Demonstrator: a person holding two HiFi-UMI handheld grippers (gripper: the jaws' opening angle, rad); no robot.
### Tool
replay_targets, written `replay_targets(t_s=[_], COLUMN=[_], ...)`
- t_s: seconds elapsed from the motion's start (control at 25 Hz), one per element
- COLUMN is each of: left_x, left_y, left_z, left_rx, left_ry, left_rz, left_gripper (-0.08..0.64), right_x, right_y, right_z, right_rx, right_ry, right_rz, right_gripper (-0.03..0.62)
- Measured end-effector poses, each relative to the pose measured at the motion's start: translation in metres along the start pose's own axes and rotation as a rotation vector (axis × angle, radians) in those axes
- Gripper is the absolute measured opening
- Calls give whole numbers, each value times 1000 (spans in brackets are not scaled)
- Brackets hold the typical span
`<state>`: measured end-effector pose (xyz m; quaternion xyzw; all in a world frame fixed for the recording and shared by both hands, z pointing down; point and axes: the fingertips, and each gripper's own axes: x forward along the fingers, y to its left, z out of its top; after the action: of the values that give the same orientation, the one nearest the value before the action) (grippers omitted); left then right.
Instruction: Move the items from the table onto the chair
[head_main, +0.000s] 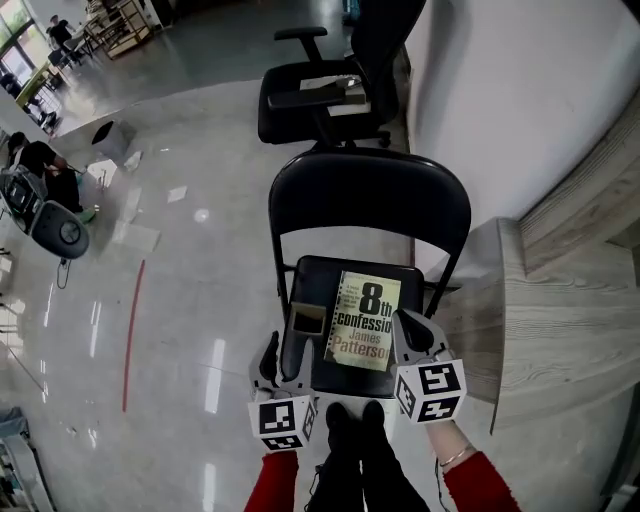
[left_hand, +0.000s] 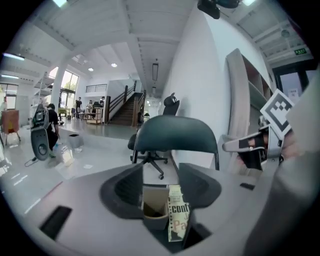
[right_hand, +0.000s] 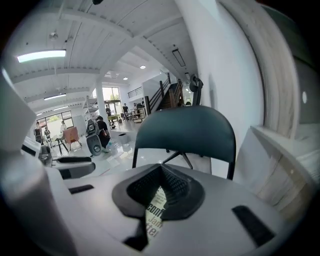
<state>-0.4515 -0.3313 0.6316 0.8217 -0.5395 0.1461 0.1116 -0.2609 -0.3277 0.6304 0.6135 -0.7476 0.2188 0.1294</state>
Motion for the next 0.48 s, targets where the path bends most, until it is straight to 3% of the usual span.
replay_targets(t_s=[0.08, 0.12, 0.28, 0.48], left_x=[-17, -23, -35, -47], left_y=[-5, -8, -22, -36], left_z=[45, 64, 116, 163], left_rx=[18, 21, 39, -5], left_ry=[-53, -73, -83, -113], left_rz=[2, -7, -40, -70], left_gripper=[60, 9, 9, 9], right_x=[-18, -27, -58, -88], right_y=[7, 11, 27, 42], right_z=[25, 38, 80, 117], right_rx=[2, 1, -31, -68], right_ry=[-19, -32, -80, -141], right_rz=[6, 11, 42, 71], right_gripper=[8, 8, 8, 8])
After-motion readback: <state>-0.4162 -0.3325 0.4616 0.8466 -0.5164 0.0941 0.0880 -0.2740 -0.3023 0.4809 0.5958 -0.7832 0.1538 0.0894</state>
